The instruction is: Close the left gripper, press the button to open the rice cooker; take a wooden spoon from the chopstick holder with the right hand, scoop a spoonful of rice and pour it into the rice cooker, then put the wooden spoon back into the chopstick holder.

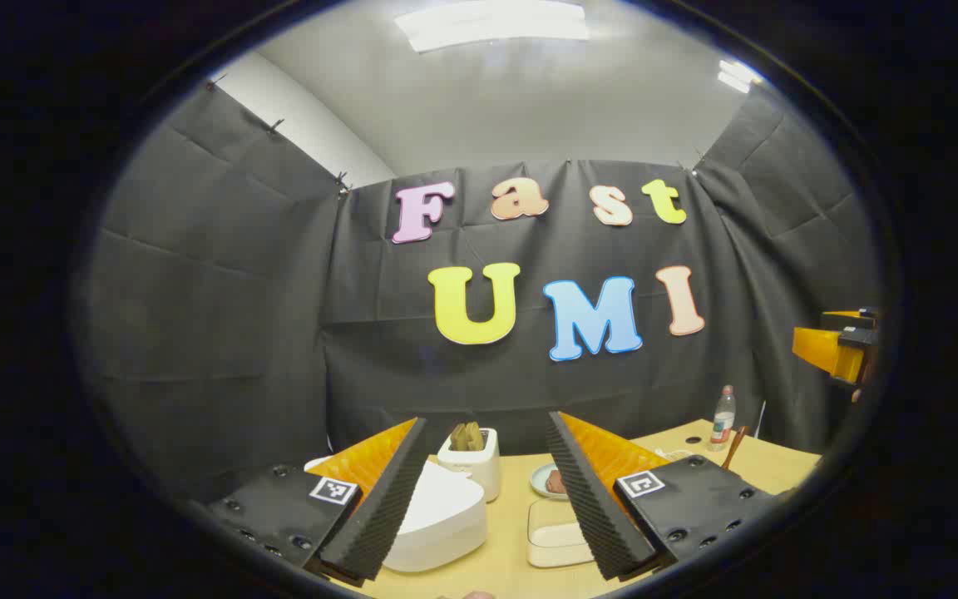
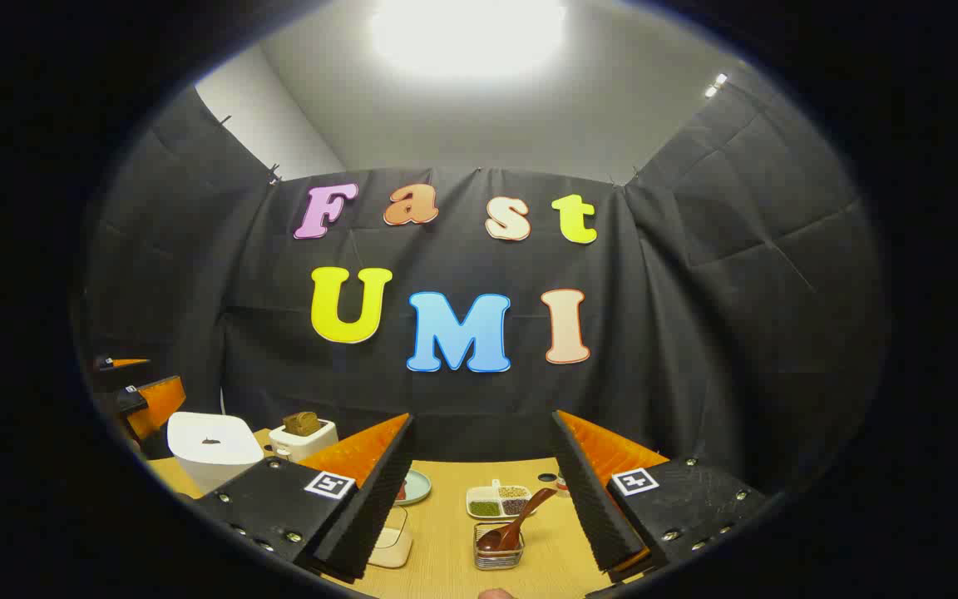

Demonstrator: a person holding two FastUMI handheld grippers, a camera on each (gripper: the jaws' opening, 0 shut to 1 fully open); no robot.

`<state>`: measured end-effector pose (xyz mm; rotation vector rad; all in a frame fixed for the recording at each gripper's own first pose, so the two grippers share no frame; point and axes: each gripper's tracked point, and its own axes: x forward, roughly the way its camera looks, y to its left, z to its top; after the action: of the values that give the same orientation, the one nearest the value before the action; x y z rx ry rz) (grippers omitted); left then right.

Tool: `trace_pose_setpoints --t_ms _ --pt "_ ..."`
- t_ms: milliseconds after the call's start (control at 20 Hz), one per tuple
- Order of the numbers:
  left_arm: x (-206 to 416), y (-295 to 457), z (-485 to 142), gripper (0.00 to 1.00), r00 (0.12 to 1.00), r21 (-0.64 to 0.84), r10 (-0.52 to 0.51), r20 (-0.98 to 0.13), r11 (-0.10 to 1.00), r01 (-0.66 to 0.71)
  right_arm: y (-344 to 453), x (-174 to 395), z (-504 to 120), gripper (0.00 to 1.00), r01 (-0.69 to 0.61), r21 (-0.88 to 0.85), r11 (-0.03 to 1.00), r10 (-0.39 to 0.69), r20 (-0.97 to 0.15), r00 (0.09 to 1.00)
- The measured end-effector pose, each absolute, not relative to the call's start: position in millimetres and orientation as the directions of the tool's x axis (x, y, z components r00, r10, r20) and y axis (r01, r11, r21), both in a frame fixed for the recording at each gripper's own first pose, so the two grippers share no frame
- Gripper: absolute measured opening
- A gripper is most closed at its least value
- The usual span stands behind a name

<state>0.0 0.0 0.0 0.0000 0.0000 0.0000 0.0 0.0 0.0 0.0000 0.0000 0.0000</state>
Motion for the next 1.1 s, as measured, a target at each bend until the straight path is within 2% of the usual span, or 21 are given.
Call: trace_pose_setpoints --t_ms 100,150,400,500,550,600,700,750,950,1050,1100 --pt "0.0 1.0 0.6 0.91 1.0 -0.005 0.003 0.006 1.0 -0.003 -1.0 2.6 2.1 0.96 0.001 -0.018 1.0 -0.001 0.008 1.0" --pt "0.2 2.2 0.7 0.98 1.0 -0.003 0.005 0.004 1.0 -0.005 -1.2 3.5 4.8 0.96 0.003 -0.025 1.0 -0.002 0.018 1.0" --pt "-0.4 7.8 3.0 1.0 1.0 0.021 0.026 0.005 0.999 -0.026 9.7 4.4 7.8 0.96 -0.029 -0.025 0.999 0.03 0.039 0.999" --pt "-2.1 8.4 4.7 0.98 0.999 0.022 0.032 0.012 0.999 -0.032 10.8 4.7 7.9 0.96 -0.035 -0.028 0.999 0.036 0.04 0.999" --pt "-2.7 8.1 6.0 0.91 0.999 0.025 0.034 0.013 0.999 -0.034 11.8 4.6 7.6 0.96 -0.037 -0.03 0.999 0.038 0.04 0.998" --pt "-3.9 8.0 5.2 0.91 0.999 0.028 0.033 0.014 0.999 -0.034 11.9 4.6 7.0 0.96 -0.037 -0.029 0.999 0.038 0.04 0.998" --pt "-4.8 8.0 5.1 1.0 0.999 0.029 0.034 0.014 0.999 -0.035 11.9 3.4 6.9 0.96 -0.041 -0.024 0.999 0.041 0.039 0.998" --pt "-4.5 8.5 6.9 0.98 0.999 0.028 0.035 0.015 0.999 -0.036 12.0 3.5 6.8 0.96 -0.04 -0.023 0.999 0.041 0.041 0.998" --pt "-3.9 6.6 6.7 1.0 1.0 0.033 0.025 0.009 0.999 -0.025 11.1 2.5 4.0 0.96 -0.039 -0.02 0.999 0.04 0.034 0.999" --pt "-3.5 6.5 11.9 0.98 1.0 0.019 0.019 0.019 1.0 -0.02 11.4 1.5 3.3 0.96 -0.039 -0.013 0.999 0.04 0.033 0.999" --pt "-4.7 10.3 14.8 0.91 0.999 0.008 0.027 0.027 1.0 -0.027 11.3 1.4 2.9 0.96 -0.038 -0.013 0.999 0.039 0.03 0.999"
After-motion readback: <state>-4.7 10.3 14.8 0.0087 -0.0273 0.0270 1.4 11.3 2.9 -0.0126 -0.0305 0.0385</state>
